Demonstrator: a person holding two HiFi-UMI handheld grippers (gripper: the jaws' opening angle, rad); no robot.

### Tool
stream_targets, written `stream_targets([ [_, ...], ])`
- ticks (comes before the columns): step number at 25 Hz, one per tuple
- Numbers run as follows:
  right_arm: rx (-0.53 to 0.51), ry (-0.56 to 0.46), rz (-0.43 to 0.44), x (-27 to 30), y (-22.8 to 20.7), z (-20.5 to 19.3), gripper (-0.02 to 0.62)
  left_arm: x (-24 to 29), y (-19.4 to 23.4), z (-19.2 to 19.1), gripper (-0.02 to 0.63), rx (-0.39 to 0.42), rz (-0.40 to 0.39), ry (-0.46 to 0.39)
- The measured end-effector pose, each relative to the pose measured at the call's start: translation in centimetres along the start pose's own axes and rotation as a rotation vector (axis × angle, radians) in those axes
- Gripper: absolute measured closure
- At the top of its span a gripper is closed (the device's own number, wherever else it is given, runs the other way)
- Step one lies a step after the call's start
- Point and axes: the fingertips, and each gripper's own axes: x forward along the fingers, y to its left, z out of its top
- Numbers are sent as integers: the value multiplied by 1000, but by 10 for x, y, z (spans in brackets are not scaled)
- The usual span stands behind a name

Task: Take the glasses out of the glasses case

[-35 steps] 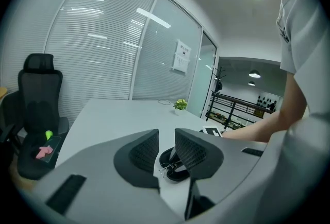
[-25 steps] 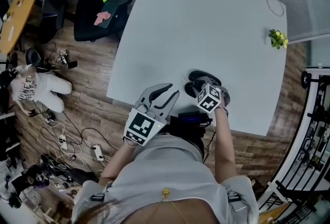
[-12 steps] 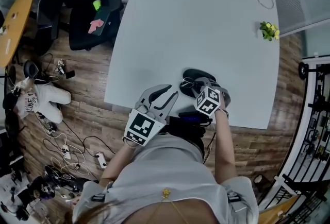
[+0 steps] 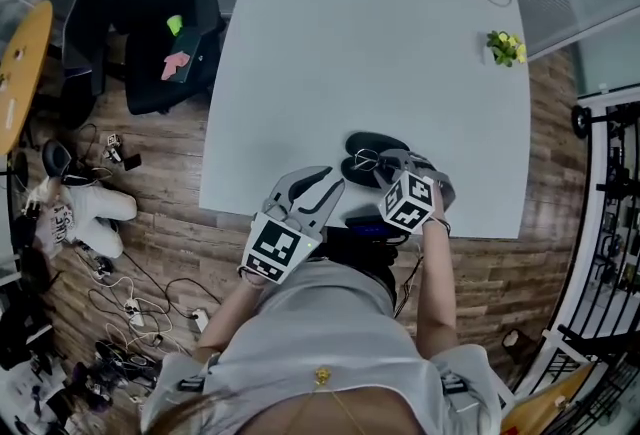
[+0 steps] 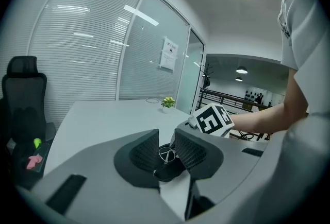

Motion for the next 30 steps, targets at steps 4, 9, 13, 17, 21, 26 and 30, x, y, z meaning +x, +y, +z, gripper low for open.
stream_targets([
  [4, -16, -20, -34, -20, -5, 10, 485, 2, -2, -1, 494, 9, -14, 2],
  [9, -52, -36, -68, -46, -8, 22, 486, 3, -6, 1, 494, 20, -33, -2],
  [13, -55, -43, -101, -66, -11, 30, 486, 4, -6, 0, 494, 27, -47, -7],
  [17, -70, -32, -131, -81, -12, 33, 486, 4, -6, -1, 494, 27, -63, -9],
  [21, -86, -16, -150, -91, -12, 36, 486, 4, -5, 1, 494, 32, -77, -12],
  [26, -74, -1, -165, -97, -12, 34, 488, 5, -6, 4, 494, 41, -96, -18],
  [30, -66, -2, -167, -101, -9, 32, 488, 6, -8, 5, 495, 46, -100, -20],
])
